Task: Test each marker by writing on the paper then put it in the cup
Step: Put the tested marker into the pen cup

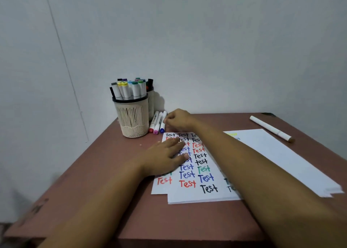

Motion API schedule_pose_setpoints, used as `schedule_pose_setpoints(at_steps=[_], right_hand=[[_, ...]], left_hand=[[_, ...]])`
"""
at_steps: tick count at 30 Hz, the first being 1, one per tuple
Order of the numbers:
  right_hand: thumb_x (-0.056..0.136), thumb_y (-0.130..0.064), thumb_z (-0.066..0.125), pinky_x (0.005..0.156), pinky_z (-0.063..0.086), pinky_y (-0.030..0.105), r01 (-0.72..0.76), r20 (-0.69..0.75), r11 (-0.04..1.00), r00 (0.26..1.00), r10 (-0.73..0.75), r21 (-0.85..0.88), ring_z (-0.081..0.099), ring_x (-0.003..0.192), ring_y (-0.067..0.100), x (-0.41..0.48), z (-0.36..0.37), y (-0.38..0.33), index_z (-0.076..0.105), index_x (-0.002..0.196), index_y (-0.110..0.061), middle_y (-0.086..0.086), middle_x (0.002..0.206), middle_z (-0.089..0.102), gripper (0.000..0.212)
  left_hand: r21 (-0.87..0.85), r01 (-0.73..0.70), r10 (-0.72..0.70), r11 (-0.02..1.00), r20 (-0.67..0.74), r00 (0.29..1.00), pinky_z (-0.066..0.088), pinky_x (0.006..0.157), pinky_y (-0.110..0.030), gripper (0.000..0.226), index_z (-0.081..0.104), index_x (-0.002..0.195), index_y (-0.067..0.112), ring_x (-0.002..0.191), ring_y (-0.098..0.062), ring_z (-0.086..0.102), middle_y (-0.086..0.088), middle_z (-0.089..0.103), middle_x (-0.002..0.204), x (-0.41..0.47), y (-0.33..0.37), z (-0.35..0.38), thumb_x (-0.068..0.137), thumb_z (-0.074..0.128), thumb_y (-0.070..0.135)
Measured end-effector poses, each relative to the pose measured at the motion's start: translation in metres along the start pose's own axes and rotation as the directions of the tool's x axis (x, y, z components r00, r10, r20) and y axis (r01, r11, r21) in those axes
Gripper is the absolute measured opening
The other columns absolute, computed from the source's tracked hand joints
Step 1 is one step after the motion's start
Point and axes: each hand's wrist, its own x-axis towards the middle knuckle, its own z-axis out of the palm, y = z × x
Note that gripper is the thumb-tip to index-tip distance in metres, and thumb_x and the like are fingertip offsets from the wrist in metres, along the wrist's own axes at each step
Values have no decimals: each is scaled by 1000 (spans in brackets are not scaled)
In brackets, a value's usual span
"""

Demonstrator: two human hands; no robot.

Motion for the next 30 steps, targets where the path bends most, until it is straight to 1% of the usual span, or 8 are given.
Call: schedule_pose_setpoints(at_steps=[4, 8, 12, 16, 21, 24, 27, 30], right_hand=[[98, -22, 47, 92, 40, 26, 41, 69, 994, 997, -34, -103, 56, 115, 23, 10, 5, -1, 66, 119, -13, 9, 121, 65, 29], [100, -30, 43, 98, 35, 26, 104, 151, 946, 987, -59, -308, 46, 125, 24, 16, 4, -1, 60, 127, -20, 7, 136, 54, 33], [100, -29, 42, 89, 38, 27, 96, 114, 925, 992, -58, -368, 51, 118, 27, 17, 1, 3, 63, 122, -13, 11, 128, 59, 34], [97, -24, 46, 74, 34, 24, 42, -15, 985, 999, -46, -169, 57, 103, 25, 11, -2, 14, 69, 104, -8, 12, 110, 66, 28], [92, -32, 59, 69, 39, 23, 61, -231, 990, 972, -31, 126, 54, 83, 12, -15, -21, 18, 67, 95, -14, -1, 91, 63, 20], [91, -24, 61, 70, 45, 28, 100, -333, 956, 943, -2, 277, 54, 72, 13, -40, -33, 21, 63, 85, -19, -5, 75, 57, 8], [93, -17, 58, 60, 48, 25, 125, -382, 882, 922, 66, 455, 52, 60, 14, -74, -46, 21, 63, 88, -15, 1, 66, 54, 7], [94, -16, 58, 52, 48, 19, 155, -388, 775, 913, 124, 612, 51, 53, 10, -107, -58, 23, 64, 91, -8, 2, 63, 55, 10]], left_hand=[[18, 1, -2, 1000, 25, 1000, -1, 117, -33, 60, 10, 150, 27, 145, -10, -4, 3, -1, 158, 4, -4, 3, 97, 23, 52], [26, 5, -6, 1000, 17, 1000, -2, 116, -34, 60, 9, 150, 29, 144, -9, -4, 5, -1, 158, 7, -7, 8, 97, 21, 53], [28, 3, -4, 1000, 19, 1000, -2, 116, -34, 60, 8, 150, 29, 144, -9, -4, 6, -2, 158, 6, -7, 8, 96, 21, 54], [8, 3, -3, 1000, 9, 1000, 0, 116, -33, 59, 12, 149, 29, 145, -10, -1, 5, 1, 158, 5, -6, 5, 97, 24, 52], [-123, -28, 14, 992, -112, 994, 19, 107, -23, 50, 35, 143, 24, 139, -14, 24, 2, 24, 153, 0, -1, 1, 97, 37, 44], [-216, -48, -2, 975, -226, 974, 24, 98, -18, 45, 42, 139, 21, 133, -12, 32, 0, 32, 148, 2, -3, 1, 98, 39, 39], [-233, -73, -24, 970, -387, 922, 23, 102, -18, 46, 42, 139, 18, 131, -13, 34, -2, 35, 145, 3, -5, 2, 97, 44, 34], [-183, -131, 0, 974, -580, 814, 26, 108, -24, 50, 41, 139, 8, 127, -21, 39, -11, 38, 140, 5, -5, 2, 93, 53, 24]])
